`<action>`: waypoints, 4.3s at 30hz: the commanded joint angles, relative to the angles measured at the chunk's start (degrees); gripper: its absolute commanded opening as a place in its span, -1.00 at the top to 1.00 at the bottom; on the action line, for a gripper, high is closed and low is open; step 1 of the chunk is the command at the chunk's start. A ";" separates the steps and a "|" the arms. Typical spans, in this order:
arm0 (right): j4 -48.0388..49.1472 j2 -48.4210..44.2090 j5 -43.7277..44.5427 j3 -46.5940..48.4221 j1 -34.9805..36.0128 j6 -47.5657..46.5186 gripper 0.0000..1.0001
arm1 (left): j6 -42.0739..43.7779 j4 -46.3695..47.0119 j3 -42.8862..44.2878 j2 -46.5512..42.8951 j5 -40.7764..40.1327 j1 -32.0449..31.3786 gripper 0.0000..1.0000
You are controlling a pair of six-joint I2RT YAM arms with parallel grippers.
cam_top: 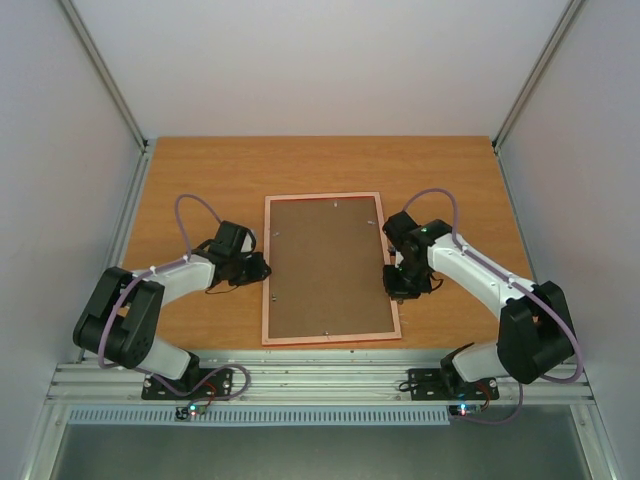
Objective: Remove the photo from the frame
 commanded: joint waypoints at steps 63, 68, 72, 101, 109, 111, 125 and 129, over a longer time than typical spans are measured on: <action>-6.08 6.67 -3.36 4.20 4.70 -0.02 0.98 | -0.65 2.07 -1.80 -0.93 0.49 -0.16 0.63; -6.48 5.83 -6.16 4.04 5.11 -0.45 0.98 | -0.85 2.22 -1.89 -1.09 0.52 -0.19 0.63; -6.89 4.45 -8.54 3.85 5.12 -0.86 0.97 | -1.14 2.50 -2.02 -1.14 0.33 -0.14 0.63; 5.43 -5.97 1.25 0.46 5.12 -1.96 0.98 | 5.45 -12.35 22.28 12.64 -13.92 2.18 0.54; 13.16 -9.25 3.20 -3.40 5.10 -2.78 0.97 | 8.74 -20.08 31.51 15.67 -19.90 2.23 0.44; 15.00 -9.65 3.15 -3.86 5.12 -3.08 0.98 | 7.14 -21.19 30.27 12.56 -18.31 2.22 0.29; 30.27 -15.14 5.70 -12.98 5.03 -6.34 0.98 | -20.65 -27.54 4.91 -21.70 -20.80 -7.13 -0.31; 33.59 -17.99 6.80 -15.65 4.96 -5.49 0.97 | -30.96 -30.43 0.53 -27.92 -22.53 -10.99 -0.36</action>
